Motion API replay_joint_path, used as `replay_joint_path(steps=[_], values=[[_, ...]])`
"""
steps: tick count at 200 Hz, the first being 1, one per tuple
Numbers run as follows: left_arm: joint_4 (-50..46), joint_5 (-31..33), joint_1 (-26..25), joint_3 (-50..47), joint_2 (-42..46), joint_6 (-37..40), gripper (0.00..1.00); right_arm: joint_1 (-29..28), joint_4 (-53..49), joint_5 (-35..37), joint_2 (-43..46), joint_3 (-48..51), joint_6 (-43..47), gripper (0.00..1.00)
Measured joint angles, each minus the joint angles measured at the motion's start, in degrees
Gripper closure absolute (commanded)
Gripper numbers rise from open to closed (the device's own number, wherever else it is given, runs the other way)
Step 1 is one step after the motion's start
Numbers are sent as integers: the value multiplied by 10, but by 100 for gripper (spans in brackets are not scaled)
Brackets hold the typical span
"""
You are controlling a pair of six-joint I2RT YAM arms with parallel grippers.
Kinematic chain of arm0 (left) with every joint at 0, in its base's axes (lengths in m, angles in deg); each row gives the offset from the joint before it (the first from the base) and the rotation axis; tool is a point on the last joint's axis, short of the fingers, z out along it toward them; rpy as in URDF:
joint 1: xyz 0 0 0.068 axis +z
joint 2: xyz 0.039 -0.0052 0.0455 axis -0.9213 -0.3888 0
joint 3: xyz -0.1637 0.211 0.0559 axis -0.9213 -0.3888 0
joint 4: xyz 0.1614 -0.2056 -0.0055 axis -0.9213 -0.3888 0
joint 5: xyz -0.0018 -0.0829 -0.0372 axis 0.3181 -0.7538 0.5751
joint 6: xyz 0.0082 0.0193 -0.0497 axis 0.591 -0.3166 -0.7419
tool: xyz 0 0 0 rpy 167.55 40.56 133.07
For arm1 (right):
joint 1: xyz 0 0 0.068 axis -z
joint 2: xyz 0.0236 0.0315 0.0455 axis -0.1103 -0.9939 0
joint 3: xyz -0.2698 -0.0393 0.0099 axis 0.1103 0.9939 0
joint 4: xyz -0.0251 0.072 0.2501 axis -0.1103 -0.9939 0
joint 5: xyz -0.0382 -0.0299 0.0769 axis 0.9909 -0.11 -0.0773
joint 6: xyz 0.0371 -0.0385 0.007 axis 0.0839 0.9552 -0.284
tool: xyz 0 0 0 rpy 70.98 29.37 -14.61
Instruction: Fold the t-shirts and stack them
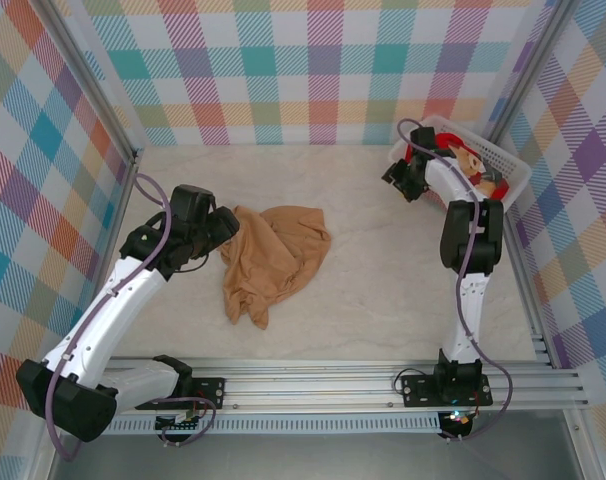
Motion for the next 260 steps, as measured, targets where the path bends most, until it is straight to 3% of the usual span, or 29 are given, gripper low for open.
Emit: replay_joint_path(steps=[62, 104, 124, 150, 200, 235, 260], values=[[-13, 0, 0, 1, -37, -4, 27, -21, 2, -14, 26, 6, 22, 40], [-40, -33, 11, 9, -115, -8, 26, -127, 40, -10, 173, 113, 33, 40], [-47, -39, 17, 30, -167, -1, 26, -185, 56, -19, 195, 130, 32, 40], [-50, -40, 60, 89, -233, 18, 23, -225, 79, -30, 148, 132, 32, 39], [-31, -69, 175, 193, -381, 53, 14, -224, 50, -25, -23, 45, 36, 39], [-15, -102, 186, 226, -473, 81, 16, -224, 17, -40, -65, -47, 46, 43], [1, -134, 181, 226, -507, 89, 24, -236, 17, -54, -83, -74, 48, 56]])
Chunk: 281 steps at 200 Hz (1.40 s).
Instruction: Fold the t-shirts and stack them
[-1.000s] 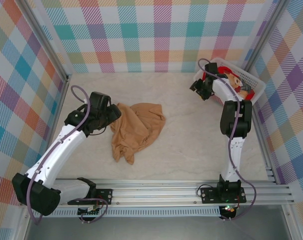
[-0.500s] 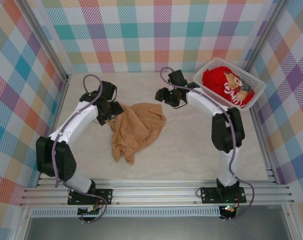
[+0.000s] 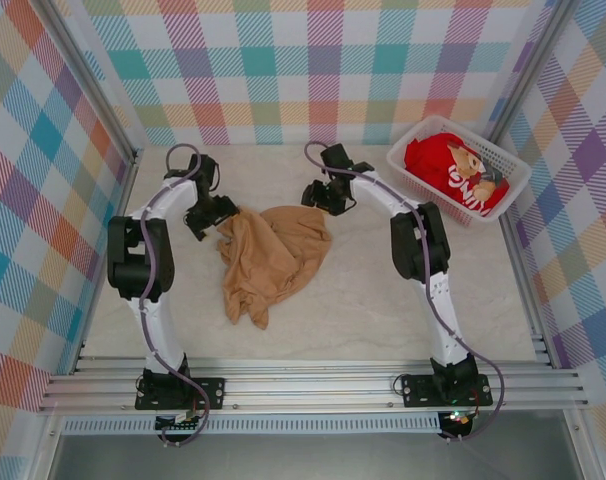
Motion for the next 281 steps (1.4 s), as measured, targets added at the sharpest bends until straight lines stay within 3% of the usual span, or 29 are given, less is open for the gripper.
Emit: replay_joint_path(steps=[14, 34, 48, 92, 113, 139, 158, 199, 230, 253, 263, 281], values=[[12, -12, -3, 0, -10, -1, 41, -6, -4, -4, -7, 0, -4, 66], [25, -20, -9, 0, -19, 0, 85, -12, -13, -6, -12, 1, -6, 89], [29, -23, -10, 0, -21, 0, 100, -14, -17, -6, -12, 1, -8, 100], [34, 0, -11, 51, -21, 19, 100, 2, -21, 14, -7, -4, -9, 100], [34, 12, -11, 98, -14, 28, 100, 14, -47, 25, -7, -57, 1, 100], [34, 19, -11, 113, 27, 30, 100, 21, -71, 37, -6, -148, 20, 65], [34, 19, -14, 113, 61, 34, 100, 14, -85, 56, -2, -156, 45, 48], [33, 19, -27, 82, 140, 49, 100, -40, -155, 127, -28, -155, 100, 31], [32, 12, -31, 10, 211, 49, 100, -76, -199, 165, -86, -191, 125, 31], [30, 5, -31, -33, 243, 49, 100, -85, -229, 185, -131, -245, 134, 39], [30, 3, -31, -47, 253, 49, 100, -85, -236, 192, -137, -264, 136, 50], [24, 4, -31, -65, 265, 49, 100, -82, -247, 208, -142, -274, 136, 79]])
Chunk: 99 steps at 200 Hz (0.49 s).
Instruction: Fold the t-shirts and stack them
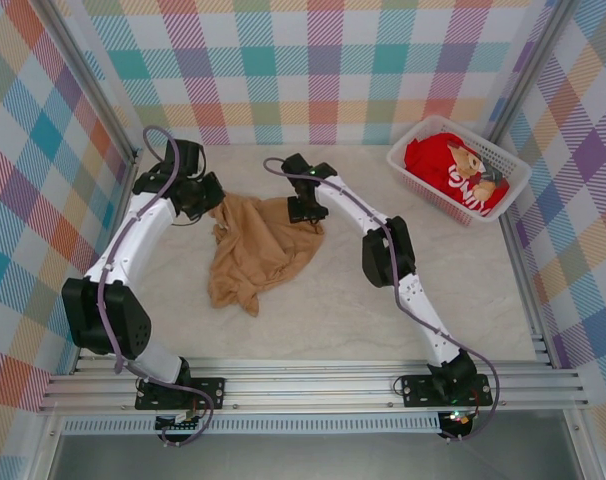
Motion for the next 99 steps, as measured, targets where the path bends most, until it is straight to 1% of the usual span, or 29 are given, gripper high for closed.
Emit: replay_joint_path(steps=[8, 21, 47, 65, 84, 99], values=[[-4, 1, 0, -2, 3, 0, 100, 3, -5, 8, 0, 2, -1, 89], [-5, 2, 0, -2, 6, 0, 100, 7, -1, 15, 3, 14, -3, 100], [-13, 14, 2, 5, 5, 0, 100, 19, 9, 24, 36, 42, -13, 100], [-32, 19, 12, 43, -11, 0, 100, 37, 13, 23, 56, 38, -16, 100], [-46, 22, 31, 131, -64, 0, 100, 64, 17, 5, 68, -7, -18, 100], [-54, 23, 48, 234, -127, -2, 100, 90, 38, -25, 79, -50, -26, 100]])
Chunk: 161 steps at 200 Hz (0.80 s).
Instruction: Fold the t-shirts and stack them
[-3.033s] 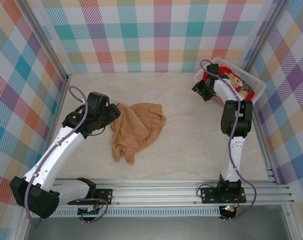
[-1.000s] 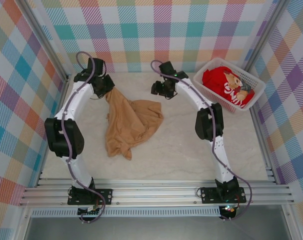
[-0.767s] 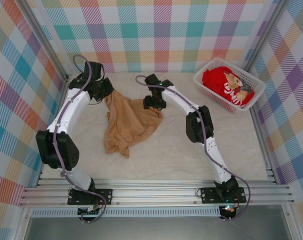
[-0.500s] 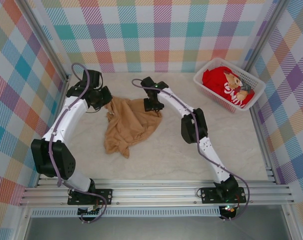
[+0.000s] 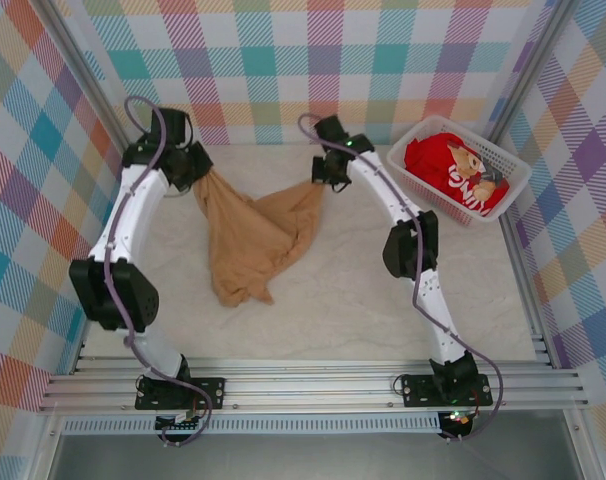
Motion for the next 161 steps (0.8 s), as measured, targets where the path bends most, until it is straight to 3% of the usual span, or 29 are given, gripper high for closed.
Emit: replay_joint_path(steps=[42, 69, 89, 109, 135, 161], values=[[-13, -8, 18, 392, -186, 0, 100, 73, 104, -93, 83, -26, -52, 100], [18, -25, 19, 477, -181, 0, 100, 110, 175, -129, 153, -25, -78, 100], [42, -36, 19, 435, -122, -2, 100, 115, 205, -141, 210, -8, -86, 100], [73, -38, 19, 316, -27, -2, 100, 111, 234, -151, 285, 59, -88, 100], [105, -38, 19, 162, 81, 2, 100, 107, 289, -157, 395, 228, -96, 100], [136, -35, 4, -25, 172, 5, 100, 99, 321, -154, 503, 458, -120, 100]])
